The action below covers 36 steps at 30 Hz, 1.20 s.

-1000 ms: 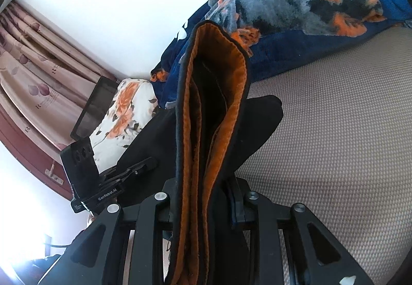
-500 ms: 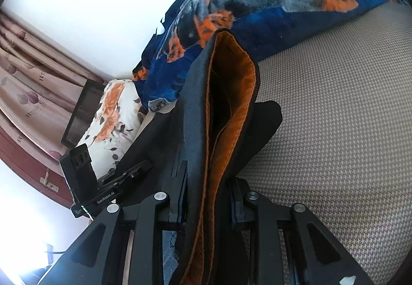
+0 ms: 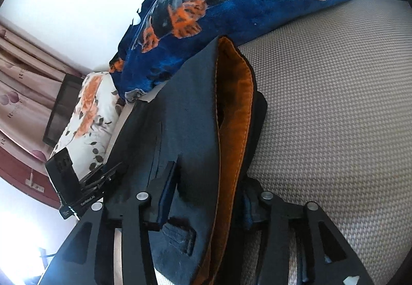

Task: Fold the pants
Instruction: 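Open both grippers and release the folded black trousers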

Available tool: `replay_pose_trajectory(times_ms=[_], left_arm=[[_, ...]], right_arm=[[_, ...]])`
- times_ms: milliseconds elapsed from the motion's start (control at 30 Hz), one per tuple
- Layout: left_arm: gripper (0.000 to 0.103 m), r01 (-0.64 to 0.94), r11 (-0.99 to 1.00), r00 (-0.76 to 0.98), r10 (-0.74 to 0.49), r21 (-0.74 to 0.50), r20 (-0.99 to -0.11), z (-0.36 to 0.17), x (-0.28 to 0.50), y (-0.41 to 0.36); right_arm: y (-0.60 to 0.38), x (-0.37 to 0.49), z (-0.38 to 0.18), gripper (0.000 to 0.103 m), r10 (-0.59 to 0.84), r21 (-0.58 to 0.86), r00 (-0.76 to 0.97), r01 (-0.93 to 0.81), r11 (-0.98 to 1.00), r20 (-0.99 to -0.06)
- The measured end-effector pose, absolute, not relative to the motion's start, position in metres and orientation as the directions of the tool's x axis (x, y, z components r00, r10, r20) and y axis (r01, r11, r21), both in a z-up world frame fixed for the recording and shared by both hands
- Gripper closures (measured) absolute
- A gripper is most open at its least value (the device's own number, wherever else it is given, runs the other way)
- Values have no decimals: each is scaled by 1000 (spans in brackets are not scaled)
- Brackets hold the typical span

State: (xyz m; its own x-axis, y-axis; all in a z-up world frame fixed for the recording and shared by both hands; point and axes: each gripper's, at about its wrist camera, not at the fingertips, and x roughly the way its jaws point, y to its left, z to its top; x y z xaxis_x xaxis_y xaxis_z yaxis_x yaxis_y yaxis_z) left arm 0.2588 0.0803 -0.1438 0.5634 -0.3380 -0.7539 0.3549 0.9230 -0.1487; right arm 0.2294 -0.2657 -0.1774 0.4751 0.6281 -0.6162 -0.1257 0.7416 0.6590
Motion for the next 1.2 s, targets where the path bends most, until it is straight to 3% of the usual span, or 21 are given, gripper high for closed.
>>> replay_pose_trajectory(times_ms=[100,233,400,500,600,867,933,1000,1033,1200], left_arm=[[33,313,938,576,-311,-148,-756,-144,254,89],[30,280,944,575,-310,-175,-757,-144,247,99],[29,264,953,596,-284,-150,-752,-143,234,100],[24,250,964,627,-232,-89,-744,-141,226,96],[23,244,969,653,-198,-45,-731,-139,221,93],[18,210,975,658,-194,-70,-728,-140,223,101],[18,202,976,657,-195,-80,-728,-140,223,103],[17,197,977,659,-191,-78,-728,-140,223,103],[17,194,978,661,-184,-72,-727,-140,222,102],[17,195,980,670,-162,-38,-725,-140,221,98]], right_arm=[[-270,219,-174,48,616,664,488,-97,742,-618],[-273,200,-171,37,594,653,506,-78,754,-625],[-269,175,-169,37,565,630,537,-77,773,-627],[-263,164,-169,45,524,589,562,-78,804,-640],[-262,157,-169,46,509,580,580,-77,811,-635],[-302,150,-159,46,593,747,627,-27,665,-505],[-302,149,-155,50,598,748,619,-27,663,-508],[-298,151,-157,77,612,749,589,-19,662,-527],[-295,151,-157,83,597,732,588,-13,681,-546],[-289,144,-150,87,558,695,613,-20,718,-560]])
